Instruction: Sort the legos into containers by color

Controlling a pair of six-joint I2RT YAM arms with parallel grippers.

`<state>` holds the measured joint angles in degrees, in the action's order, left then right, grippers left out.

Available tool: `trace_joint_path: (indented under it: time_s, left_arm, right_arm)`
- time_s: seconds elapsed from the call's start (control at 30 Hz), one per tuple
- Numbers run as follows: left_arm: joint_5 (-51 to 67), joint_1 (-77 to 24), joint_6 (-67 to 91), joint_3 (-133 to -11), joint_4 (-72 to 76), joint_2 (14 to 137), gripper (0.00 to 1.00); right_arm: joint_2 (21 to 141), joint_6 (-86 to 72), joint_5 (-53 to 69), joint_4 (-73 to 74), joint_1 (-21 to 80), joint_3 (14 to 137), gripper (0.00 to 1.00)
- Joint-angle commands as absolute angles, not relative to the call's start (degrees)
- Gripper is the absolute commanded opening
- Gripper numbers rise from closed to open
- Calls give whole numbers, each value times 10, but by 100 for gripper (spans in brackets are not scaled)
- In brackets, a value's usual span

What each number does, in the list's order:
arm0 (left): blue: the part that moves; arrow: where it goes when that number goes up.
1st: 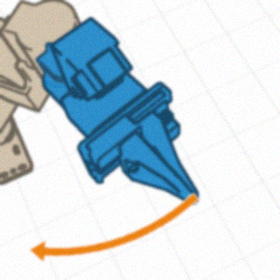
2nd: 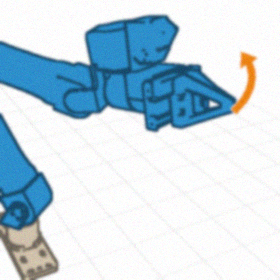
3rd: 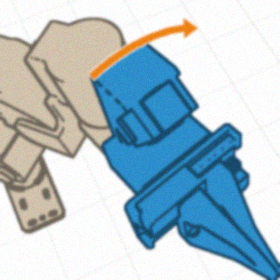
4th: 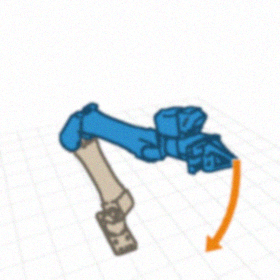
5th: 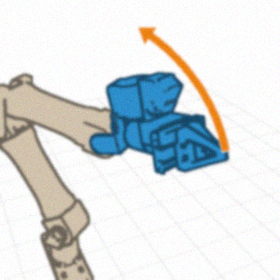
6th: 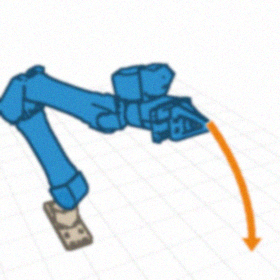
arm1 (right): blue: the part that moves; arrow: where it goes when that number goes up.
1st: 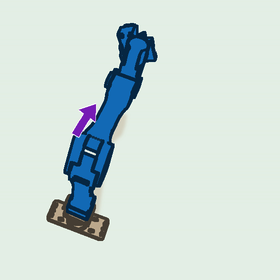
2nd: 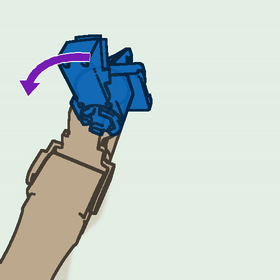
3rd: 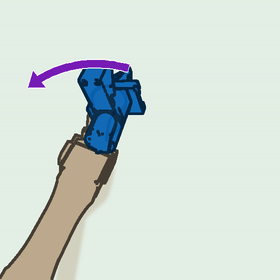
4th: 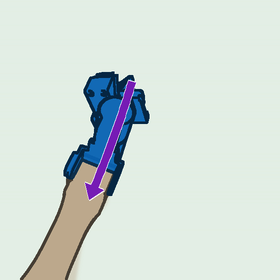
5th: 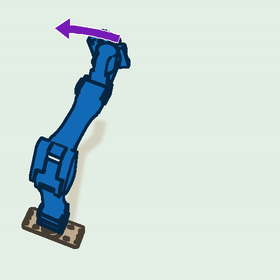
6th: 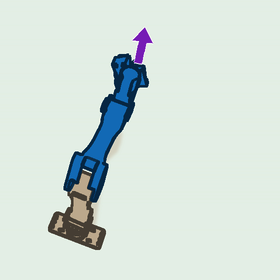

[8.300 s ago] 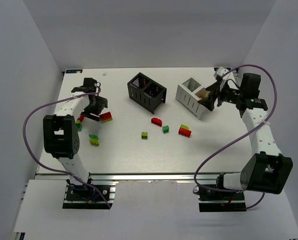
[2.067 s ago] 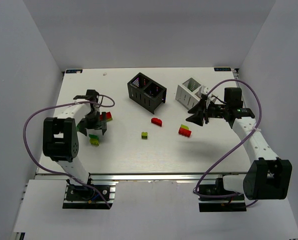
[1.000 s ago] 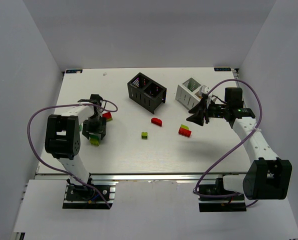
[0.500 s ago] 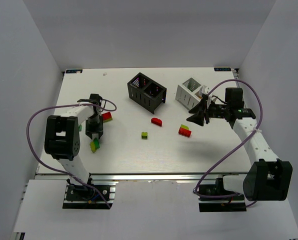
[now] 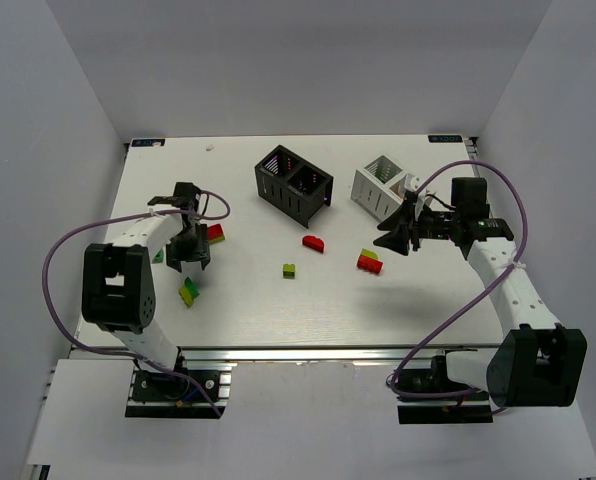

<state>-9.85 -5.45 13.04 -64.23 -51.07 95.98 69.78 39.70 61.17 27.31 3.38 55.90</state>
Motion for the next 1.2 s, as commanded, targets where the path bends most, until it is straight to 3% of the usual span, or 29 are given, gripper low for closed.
trace_joint_path:
  time_s: [0.0, 0.23, 0.37, 0.57, 0.9, 1.17]
  left_arm:
    - [-93, -69, 123, -646, -518, 939, 68]
    - [-132, -118, 179, -660, -564, 976, 71]
    - [-237, -122, 299, -674, -606, 972, 74]
    - [-239, -121, 392, -650, -565, 886, 98]
    - [-135, -64, 559, -492, -481, 781, 98]
    - [-102, -26, 527, -467, -444, 785, 96]
  right_arm:
    - [684, 408, 630, 286, 33, 562, 51]
    - [684, 403, 632, 286, 33, 564, 51]
    - [681, 403, 634, 282, 33, 556, 51]
    - [682, 404, 635, 275, 33, 544, 51]
    - [675, 410, 634, 276, 33, 537, 51]
    - [677, 406, 642, 276, 33, 538, 51]
